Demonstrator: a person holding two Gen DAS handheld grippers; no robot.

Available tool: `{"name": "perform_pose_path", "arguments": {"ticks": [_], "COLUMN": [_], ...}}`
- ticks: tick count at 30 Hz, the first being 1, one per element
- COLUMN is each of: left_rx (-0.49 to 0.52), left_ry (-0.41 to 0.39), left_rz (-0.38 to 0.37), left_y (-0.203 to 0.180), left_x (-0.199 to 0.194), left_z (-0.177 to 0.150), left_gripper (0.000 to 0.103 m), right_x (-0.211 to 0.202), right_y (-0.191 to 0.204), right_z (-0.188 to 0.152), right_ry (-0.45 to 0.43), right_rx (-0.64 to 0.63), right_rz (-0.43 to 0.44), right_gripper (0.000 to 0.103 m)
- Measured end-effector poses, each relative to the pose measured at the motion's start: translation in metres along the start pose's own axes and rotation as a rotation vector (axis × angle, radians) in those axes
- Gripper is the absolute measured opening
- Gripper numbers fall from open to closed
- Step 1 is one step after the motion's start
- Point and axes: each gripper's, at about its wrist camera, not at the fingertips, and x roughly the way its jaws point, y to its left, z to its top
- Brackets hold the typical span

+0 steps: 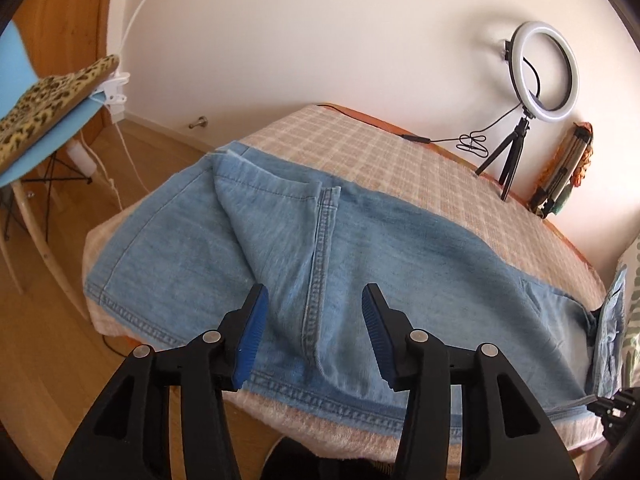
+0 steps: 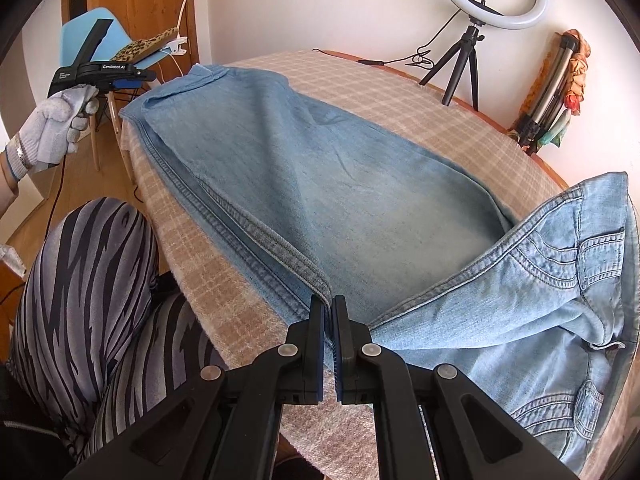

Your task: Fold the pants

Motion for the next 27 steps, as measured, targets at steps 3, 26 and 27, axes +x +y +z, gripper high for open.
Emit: {"name": "perform_pose_path", "arguments": {"ticks": [3,26,27], "left_rx": [0.049,-0.449,-0.472], "left_ry": [0.061,-0.065,-0.066], "left_rz": [-0.014,0.026,0.022], "left_y": [-0.015,0.135,0.145], "left_x": [0.029,0.021,0.019], "left_z": [0.016,0.000,-0.005], "left_gripper": [0.054,0.003,0.003], "right_x": [-0.002,-0.002,-0.001], "right_y": [-0.002,-0.006,-0.007], "right_z": [0.002,0.010,0.011], "right_ry": [-0.011,-0.023,-0.021], "right_rx": [0.023,0.092,0.094], "right_rz": [0.004,-0.003,-0.002], "right_gripper": [0.001,0.001,0.001]}}
